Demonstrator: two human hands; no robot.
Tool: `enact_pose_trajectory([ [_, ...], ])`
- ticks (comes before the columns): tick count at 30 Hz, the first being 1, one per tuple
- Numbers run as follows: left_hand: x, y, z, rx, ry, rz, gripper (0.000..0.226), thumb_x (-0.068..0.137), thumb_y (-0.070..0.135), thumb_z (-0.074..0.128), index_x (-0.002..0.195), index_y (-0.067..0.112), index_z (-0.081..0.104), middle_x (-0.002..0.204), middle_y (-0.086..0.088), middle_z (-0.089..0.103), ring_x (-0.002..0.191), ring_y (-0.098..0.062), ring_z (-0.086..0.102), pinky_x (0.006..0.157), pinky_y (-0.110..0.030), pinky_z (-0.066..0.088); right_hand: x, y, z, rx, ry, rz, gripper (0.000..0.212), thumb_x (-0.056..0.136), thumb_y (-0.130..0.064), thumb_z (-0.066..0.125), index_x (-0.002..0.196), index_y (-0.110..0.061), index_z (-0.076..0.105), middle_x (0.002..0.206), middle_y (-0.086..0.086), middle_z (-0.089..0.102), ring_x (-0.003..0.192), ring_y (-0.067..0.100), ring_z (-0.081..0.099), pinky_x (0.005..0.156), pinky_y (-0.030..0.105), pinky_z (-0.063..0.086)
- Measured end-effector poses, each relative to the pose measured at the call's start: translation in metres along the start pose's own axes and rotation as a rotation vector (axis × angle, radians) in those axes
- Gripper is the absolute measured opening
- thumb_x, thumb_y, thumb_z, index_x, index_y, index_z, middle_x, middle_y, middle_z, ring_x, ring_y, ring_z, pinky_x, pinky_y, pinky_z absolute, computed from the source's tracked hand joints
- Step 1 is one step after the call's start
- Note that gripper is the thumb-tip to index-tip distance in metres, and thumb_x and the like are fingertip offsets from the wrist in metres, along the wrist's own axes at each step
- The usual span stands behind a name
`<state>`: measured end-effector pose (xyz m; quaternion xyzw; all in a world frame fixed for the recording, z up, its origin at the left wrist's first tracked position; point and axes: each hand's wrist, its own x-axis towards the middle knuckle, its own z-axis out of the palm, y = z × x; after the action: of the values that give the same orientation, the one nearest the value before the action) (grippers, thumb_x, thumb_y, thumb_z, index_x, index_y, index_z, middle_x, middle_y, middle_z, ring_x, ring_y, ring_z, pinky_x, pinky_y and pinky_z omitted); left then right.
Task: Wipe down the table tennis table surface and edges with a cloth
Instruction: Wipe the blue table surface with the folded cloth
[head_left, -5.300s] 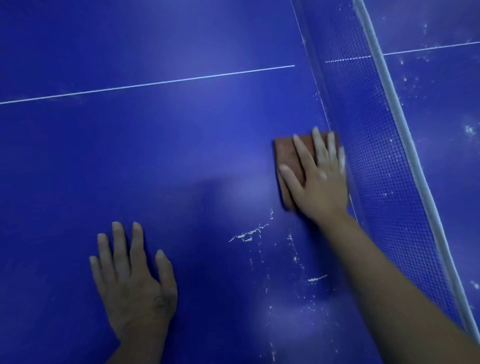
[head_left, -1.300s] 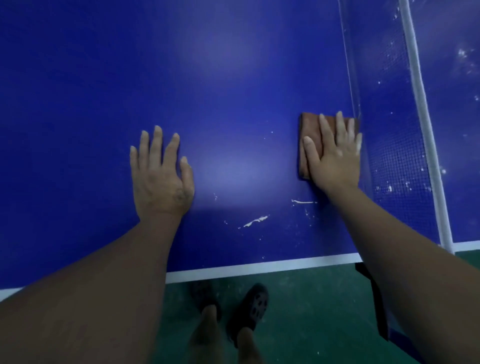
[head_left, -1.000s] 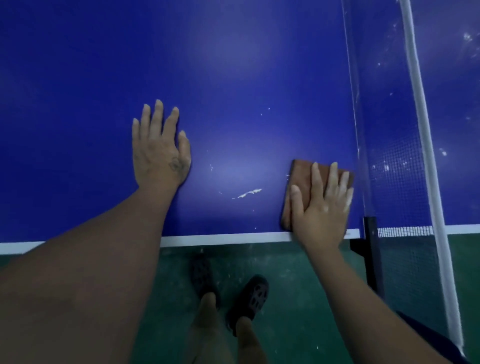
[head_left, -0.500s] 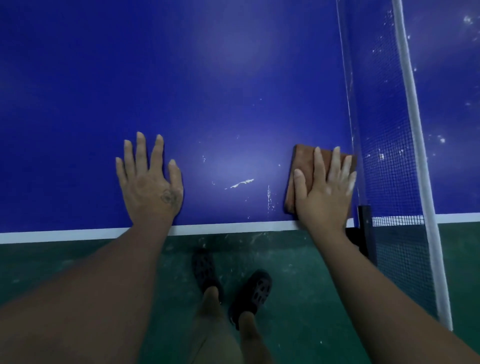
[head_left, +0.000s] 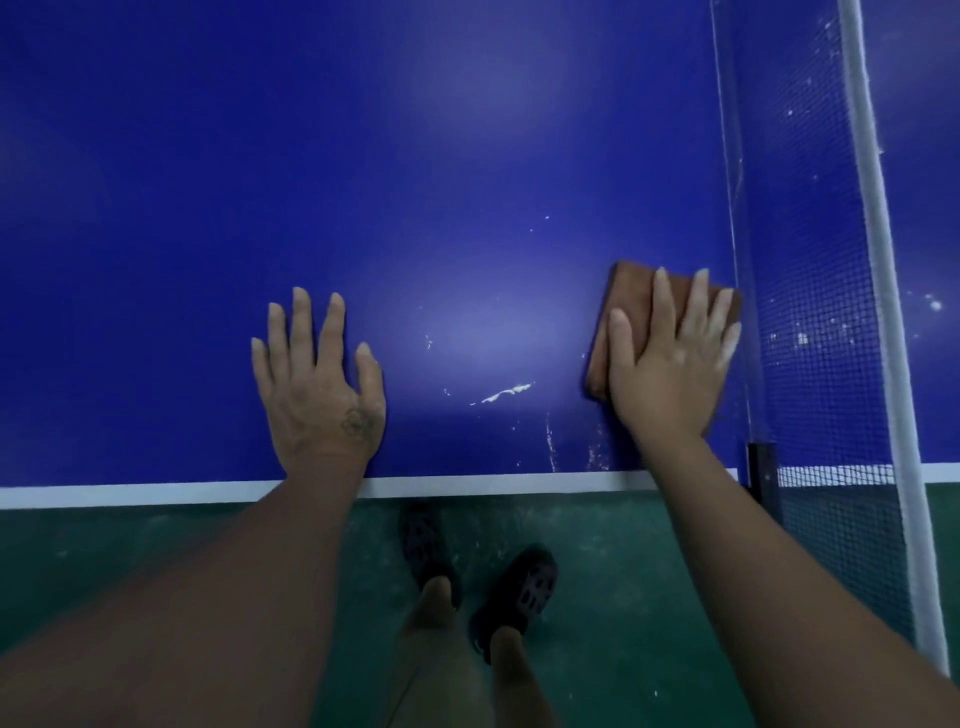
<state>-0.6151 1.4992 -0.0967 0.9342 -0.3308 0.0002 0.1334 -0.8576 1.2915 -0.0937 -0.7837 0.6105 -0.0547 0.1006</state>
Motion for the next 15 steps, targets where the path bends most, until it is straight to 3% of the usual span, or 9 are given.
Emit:
enact_pose_trajectory([
  [3,-0.001,0.000,0.000,0.000,0.002,-0.002,0.061,0.112,0.043,0.041,0.170,0.024,0.036,0.182,-0.004,0.020,0.170,-0.027,0.011,0.138,-0.052,0.007,-0.010,-0.025,0.007,-0.012,0.001,-0.027,0.070,0.110,-0.063,0.032,0.170,-0.028,0.027,0.180,0.011,0.008,0.167,0.035,0.001,0.133,0.059,0.003],
  [6,-0.001,-0.001,0.002,-0.005,0.017,0.004,0.061,0.112,0.043,0.043,0.170,0.024,0.037,0.181,-0.005,0.022,0.170,-0.027,0.012,0.138,-0.053,0.009,-0.070,-0.029,0.013,0.000,-0.019,-0.234,0.068,0.110,-0.062,0.037,0.170,-0.031,0.027,0.181,0.008,0.008,0.167,0.033,0.001,0.135,0.056,0.002],
  [10,-0.001,-0.003,0.006,-0.001,0.027,0.010,0.060,0.113,0.043,0.043,0.170,0.025,0.037,0.181,-0.004,0.022,0.170,-0.027,0.012,0.137,-0.053,0.010,-0.132,0.011,0.013,0.013,-0.088,-0.419,0.068,0.109,-0.061,0.043,0.170,-0.033,0.029,0.181,0.003,0.011,0.167,0.033,0.006,0.133,0.062,0.011],
  [13,0.000,-0.004,0.008,0.012,0.033,0.014,0.060,0.113,0.044,0.042,0.170,0.025,0.036,0.182,-0.004,0.021,0.170,-0.027,0.012,0.137,-0.053,0.009,-0.112,0.034,0.008,-0.016,-0.053,-0.378,0.066,0.109,-0.061,0.041,0.168,-0.031,0.035,0.180,0.003,0.014,0.167,0.032,0.008,0.133,0.061,0.012],
  [15,-0.001,-0.005,0.008,0.015,0.033,0.017,0.060,0.113,0.045,0.041,0.170,0.025,0.036,0.182,-0.004,0.021,0.170,-0.026,0.011,0.138,-0.052,0.009,-0.085,0.036,0.006,-0.038,-0.020,-0.250,0.067,0.109,-0.062,0.039,0.168,-0.029,0.035,0.180,0.003,0.012,0.167,0.031,0.006,0.134,0.059,0.009],
])
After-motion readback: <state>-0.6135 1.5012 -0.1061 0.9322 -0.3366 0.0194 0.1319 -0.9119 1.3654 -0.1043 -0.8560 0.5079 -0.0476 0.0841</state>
